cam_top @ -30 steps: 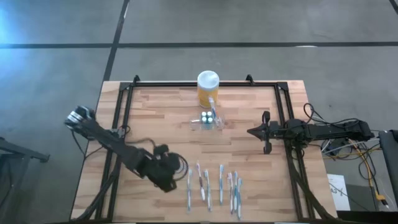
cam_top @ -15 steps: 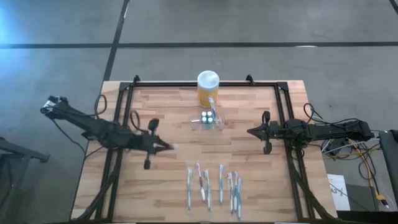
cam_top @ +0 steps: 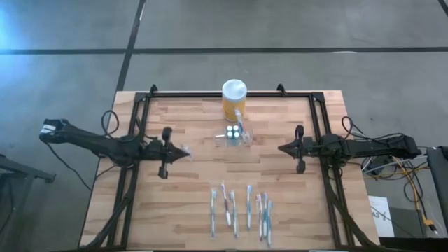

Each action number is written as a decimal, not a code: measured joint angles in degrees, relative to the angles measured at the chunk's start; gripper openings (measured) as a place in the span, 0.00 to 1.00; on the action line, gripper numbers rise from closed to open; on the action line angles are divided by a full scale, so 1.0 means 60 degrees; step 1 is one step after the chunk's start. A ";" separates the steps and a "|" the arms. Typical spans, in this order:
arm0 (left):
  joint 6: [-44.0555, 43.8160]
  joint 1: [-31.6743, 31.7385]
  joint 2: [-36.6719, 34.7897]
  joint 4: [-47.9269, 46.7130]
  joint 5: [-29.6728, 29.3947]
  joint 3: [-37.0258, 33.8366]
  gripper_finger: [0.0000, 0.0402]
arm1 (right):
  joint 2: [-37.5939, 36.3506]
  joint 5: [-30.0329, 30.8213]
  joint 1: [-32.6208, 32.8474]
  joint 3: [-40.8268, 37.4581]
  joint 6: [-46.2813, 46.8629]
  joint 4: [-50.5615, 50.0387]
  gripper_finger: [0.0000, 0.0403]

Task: Pick & Place toothbrushing station
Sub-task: Put the blue toothbrush into the transparent organizer

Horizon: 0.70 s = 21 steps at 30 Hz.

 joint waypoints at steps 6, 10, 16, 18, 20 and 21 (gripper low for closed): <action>0.0116 0.0030 0.0054 0.2282 0.0000 -0.1327 0.00 | -0.0015 0.0008 0.0000 0.0000 -0.0815 0.0424 0.02; 0.0167 0.0049 0.0056 0.2879 0.0000 -0.1761 0.00 | -0.0015 0.0010 0.0000 0.0000 -0.0846 0.0827 0.02; -0.0084 0.0079 0.0177 0.3049 -0.0013 -0.1621 0.00 | -0.0015 0.0008 0.0000 0.0000 -0.0666 0.1598 0.02; -0.0051 0.0127 0.0272 0.3090 -0.0037 -0.1249 0.00 | -0.0015 0.0008 0.0000 0.0000 -0.0579 0.1637 0.02; 0.0192 0.0226 0.0444 0.3058 -0.0045 -0.0751 0.00 | -0.0015 0.0008 0.0000 0.0000 -0.0559 0.1635 0.02; 0.0375 0.0297 0.0565 0.2982 -0.0052 -0.0431 0.00 | -0.0015 0.0008 0.0000 0.0000 -0.0560 0.1637 0.02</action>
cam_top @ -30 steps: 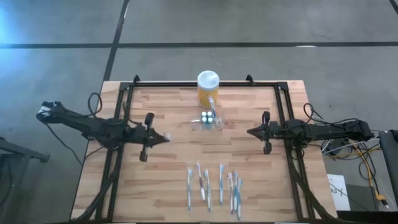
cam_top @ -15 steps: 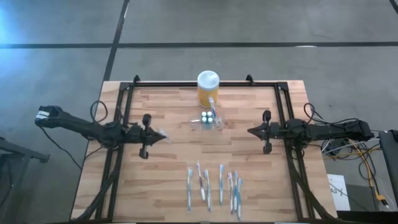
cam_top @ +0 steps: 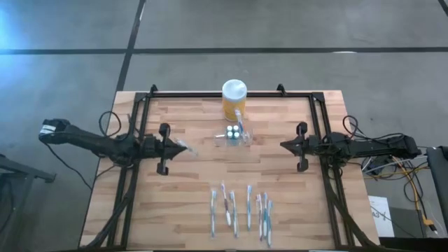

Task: Pick & Place toothbrushing station
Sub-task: Put the blue toothbrush into the transparent organizer

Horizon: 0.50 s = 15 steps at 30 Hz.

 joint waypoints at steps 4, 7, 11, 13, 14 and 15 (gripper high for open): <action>0.0934 0.0445 0.0668 -0.0751 -0.0011 0.1495 0.00 | 0.0000 0.0000 0.0000 0.0000 -0.0002 0.0000 0.02; 0.1237 0.0952 0.1313 -0.1576 0.0138 0.2782 0.00 | 0.0000 0.0000 0.0000 0.0000 -0.0032 0.0000 0.02; 0.1278 0.1718 0.2160 -0.2597 0.0952 0.4428 0.00 | 0.0000 0.0000 0.0000 0.0000 -0.0253 0.0011 0.02; 0.1247 0.2131 0.2592 -0.3148 0.1417 0.5129 0.00 | 0.0000 0.0000 0.0000 0.0000 -0.0349 0.0011 0.02; 0.1226 0.2344 0.2795 -0.3355 0.1646 0.5415 0.00 | 0.0000 0.0000 0.0000 0.0000 -0.0414 0.0011 0.02; 0.1159 0.2558 0.2997 -0.3507 0.1870 0.5669 0.00 | 0.0000 0.0000 0.0000 0.0000 -0.0451 0.0011 0.02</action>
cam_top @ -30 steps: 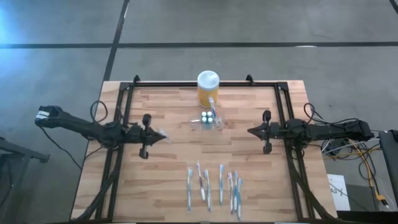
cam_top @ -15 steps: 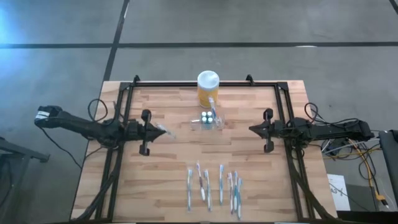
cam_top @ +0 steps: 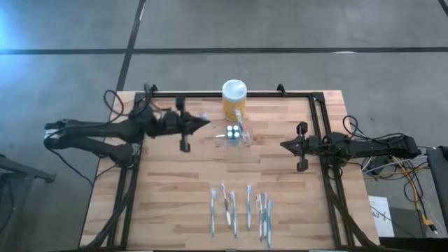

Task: Pick & Place toothbrushing station
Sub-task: Put the blue toothbrush into the transparent organizer

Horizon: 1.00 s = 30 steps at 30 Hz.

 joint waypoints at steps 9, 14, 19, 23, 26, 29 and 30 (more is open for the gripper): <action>-0.0404 0.1605 0.1556 0.0027 0.1519 0.0679 0.00 | 0.0000 0.0000 0.0000 0.0000 -0.0094 0.0044 0.02; -0.0688 0.2112 0.2381 0.0581 0.1738 0.0201 0.00 | 0.0000 0.0000 0.0000 0.0000 -0.0094 0.0044 0.02; -0.1470 0.2231 0.3191 0.1629 0.1744 -0.0561 0.01 | 0.0001 0.0000 0.0000 0.0000 -0.0094 0.0044 0.02; -0.1803 0.2231 0.3809 0.2966 0.1735 -0.1240 0.00 | 0.0000 0.0000 0.0000 0.0000 -0.0094 0.0044 0.02; -0.2120 0.2235 0.4257 0.3951 0.1614 -0.1656 0.00 | 0.0000 0.0000 0.0000 0.0000 -0.0094 0.0044 0.02; -0.2472 0.2235 0.4715 0.4783 0.1560 -0.1961 0.01 | 0.0004 0.0000 0.0000 0.0000 -0.0094 0.0046 0.02; -0.2595 0.2235 0.4867 0.4983 0.1500 -0.2044 0.01 | 0.0004 0.0000 0.0000 0.0000 -0.0094 0.0047 0.02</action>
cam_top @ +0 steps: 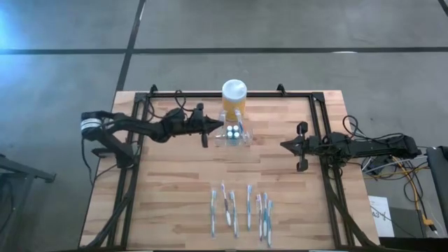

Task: Pick & Place toothbrushing station
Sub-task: Put the blue toothbrush into the transparent organizer

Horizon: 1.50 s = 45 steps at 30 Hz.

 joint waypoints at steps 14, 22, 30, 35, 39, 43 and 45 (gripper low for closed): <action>-0.0031 -0.0004 0.1652 0.0903 -0.0623 -0.0205 0.01 | 0.0011 -0.0010 0.0000 0.0007 0.0035 -0.0262 0.02; 0.0060 -0.0004 0.1868 0.1018 -0.0872 -0.0187 0.01 | 0.0006 -0.0007 0.0000 0.0007 0.0004 -0.0210 0.02; -0.0364 0.0000 0.1805 0.0883 -0.1475 -0.0190 0.03 | -0.0004 -0.0007 0.0000 0.0007 0.0002 -0.0200 0.02; -0.0555 -0.0004 0.1542 0.0706 -0.1438 -0.0216 0.07 | -0.0004 -0.0004 0.0000 0.0007 0.0004 -0.0200 0.02; -0.0771 -0.0004 0.1220 0.0567 -0.1438 -0.0212 0.12 | -0.0004 0.0000 0.0000 0.0007 0.0013 -0.0197 0.02; -0.0775 0.0018 0.0964 -0.0061 -0.1438 -0.0216 0.19 | -0.0004 0.0000 0.0000 0.0007 0.0036 -0.0200 0.02; -0.0776 0.0032 0.0815 -0.0291 -0.1511 -0.0216 0.23 | -0.0004 -0.0001 0.0000 0.0007 0.0036 -0.0200 0.02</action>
